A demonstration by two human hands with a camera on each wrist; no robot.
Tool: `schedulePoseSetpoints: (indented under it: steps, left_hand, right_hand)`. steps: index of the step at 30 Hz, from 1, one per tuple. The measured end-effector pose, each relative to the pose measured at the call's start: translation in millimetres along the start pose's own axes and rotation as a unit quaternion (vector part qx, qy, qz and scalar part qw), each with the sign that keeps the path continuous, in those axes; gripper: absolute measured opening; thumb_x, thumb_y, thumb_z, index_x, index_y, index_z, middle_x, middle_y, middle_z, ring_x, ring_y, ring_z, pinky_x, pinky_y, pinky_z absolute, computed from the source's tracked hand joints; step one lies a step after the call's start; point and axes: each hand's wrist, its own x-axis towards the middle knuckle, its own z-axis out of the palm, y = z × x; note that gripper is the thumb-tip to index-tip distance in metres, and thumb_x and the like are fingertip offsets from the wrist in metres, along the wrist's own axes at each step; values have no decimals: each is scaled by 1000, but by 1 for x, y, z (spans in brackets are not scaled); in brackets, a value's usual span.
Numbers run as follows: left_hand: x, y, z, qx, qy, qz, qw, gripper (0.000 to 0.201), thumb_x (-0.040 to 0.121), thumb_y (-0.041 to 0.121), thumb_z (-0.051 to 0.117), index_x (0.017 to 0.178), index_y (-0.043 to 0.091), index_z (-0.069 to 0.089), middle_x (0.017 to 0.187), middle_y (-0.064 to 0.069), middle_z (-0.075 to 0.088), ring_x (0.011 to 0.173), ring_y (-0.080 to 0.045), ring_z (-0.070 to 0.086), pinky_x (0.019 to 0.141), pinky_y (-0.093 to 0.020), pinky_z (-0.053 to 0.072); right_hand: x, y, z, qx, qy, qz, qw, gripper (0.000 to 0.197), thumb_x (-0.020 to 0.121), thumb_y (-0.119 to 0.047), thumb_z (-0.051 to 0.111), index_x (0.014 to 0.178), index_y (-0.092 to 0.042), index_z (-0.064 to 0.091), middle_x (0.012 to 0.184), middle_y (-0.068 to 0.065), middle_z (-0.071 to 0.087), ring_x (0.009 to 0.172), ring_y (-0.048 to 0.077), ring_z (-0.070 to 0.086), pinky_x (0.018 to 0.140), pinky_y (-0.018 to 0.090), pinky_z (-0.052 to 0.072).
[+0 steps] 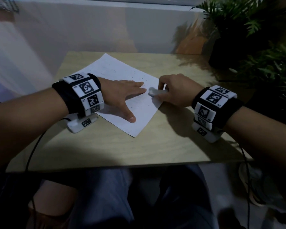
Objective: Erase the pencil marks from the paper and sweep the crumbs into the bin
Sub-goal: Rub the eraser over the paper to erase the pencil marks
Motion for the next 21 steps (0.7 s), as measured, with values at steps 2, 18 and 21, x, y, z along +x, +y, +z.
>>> schedulePoseSetpoints:
  steps: [2, 18, 21]
  left_hand:
    - [1, -1, 0, -1, -8, 2, 1000, 121, 73, 74, 70, 161, 38, -6, 165, 21, -20, 152, -2, -17, 122, -35, -5]
    - [-1, 6, 2, 4, 35, -18, 999, 124, 67, 82, 63, 163, 30, 3, 170, 10, -10, 156, -12, -6, 127, -40, 3]
    - [-1, 5, 2, 25, 32, -21, 999, 121, 71, 83, 61, 162, 30, 2, 170, 9, -11, 156, -12, -8, 127, -41, 2]
  right_hand:
    - [-5, -6, 2, 4, -22, -31, 999, 37, 86, -61, 62, 88, -24, 58, 82, -5, 61, 78, 20, 57, 68, 33, 43]
    - [1, -2, -2, 28, 36, -9, 999, 30, 87, -53, 67, 96, -23, 66, 86, -4, 60, 83, 20, 57, 65, 30, 38]
    - [-2, -9, -2, 34, -33, -54, 997, 32, 87, -54, 66, 99, -24, 69, 87, -8, 62, 81, 13, 56, 65, 28, 38]
